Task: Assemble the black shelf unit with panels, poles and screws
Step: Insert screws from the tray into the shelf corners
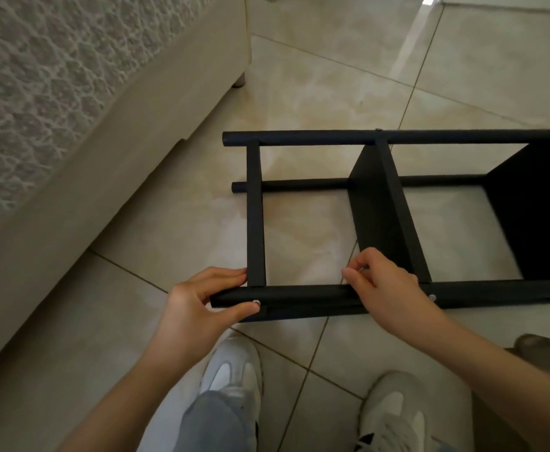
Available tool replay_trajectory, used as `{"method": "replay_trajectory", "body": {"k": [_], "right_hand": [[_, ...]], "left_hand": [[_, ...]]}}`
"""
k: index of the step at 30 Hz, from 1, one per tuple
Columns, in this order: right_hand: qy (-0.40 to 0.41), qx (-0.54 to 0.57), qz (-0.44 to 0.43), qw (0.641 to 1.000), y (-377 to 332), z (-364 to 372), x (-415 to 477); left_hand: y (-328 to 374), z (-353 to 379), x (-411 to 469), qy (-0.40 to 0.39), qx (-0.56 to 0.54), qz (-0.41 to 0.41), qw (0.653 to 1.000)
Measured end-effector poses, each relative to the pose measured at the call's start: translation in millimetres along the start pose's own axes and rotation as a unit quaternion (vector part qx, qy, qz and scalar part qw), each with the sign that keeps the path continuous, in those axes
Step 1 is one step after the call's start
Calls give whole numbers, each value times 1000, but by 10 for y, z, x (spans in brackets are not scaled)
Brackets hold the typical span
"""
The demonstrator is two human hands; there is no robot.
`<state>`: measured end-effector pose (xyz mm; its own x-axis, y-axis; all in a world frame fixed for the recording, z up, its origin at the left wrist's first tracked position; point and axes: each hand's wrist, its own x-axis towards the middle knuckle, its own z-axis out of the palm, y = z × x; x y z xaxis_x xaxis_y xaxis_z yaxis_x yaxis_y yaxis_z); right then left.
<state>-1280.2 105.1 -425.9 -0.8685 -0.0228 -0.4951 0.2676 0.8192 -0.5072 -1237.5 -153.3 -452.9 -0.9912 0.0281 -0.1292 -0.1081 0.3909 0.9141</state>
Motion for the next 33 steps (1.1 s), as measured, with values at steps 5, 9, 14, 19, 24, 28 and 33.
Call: {"method": "replay_trajectory", "body": {"k": [5, 9, 14, 19, 24, 28, 33], "right_hand": [[-74, -23, 17, 997, -5, -9, 78], [-84, -12, -59, 995, -97, 23, 203], [-137, 121, -122, 976, -312, 176, 441], [-192, 209, -74, 956, -347, 326, 583], [-229, 269, -27, 935, -284, 309, 631], [-289, 298, 6, 910, -224, 274, 690], [-347, 296, 27, 890, -208, 289, 779]], "left_hand": [[-82, 30, -79, -11, 31, -18, 999], [-117, 44, -107, -3, 34, -15, 999], [-140, 33, -93, -6, 37, -10, 999], [-162, -12, -44, -39, 107, -18, 993], [-134, -163, 157, -123, 230, 96, 961], [-144, -167, 324, -195, 324, 206, 902], [-231, -153, 351, -195, 286, 219, 912]]}}
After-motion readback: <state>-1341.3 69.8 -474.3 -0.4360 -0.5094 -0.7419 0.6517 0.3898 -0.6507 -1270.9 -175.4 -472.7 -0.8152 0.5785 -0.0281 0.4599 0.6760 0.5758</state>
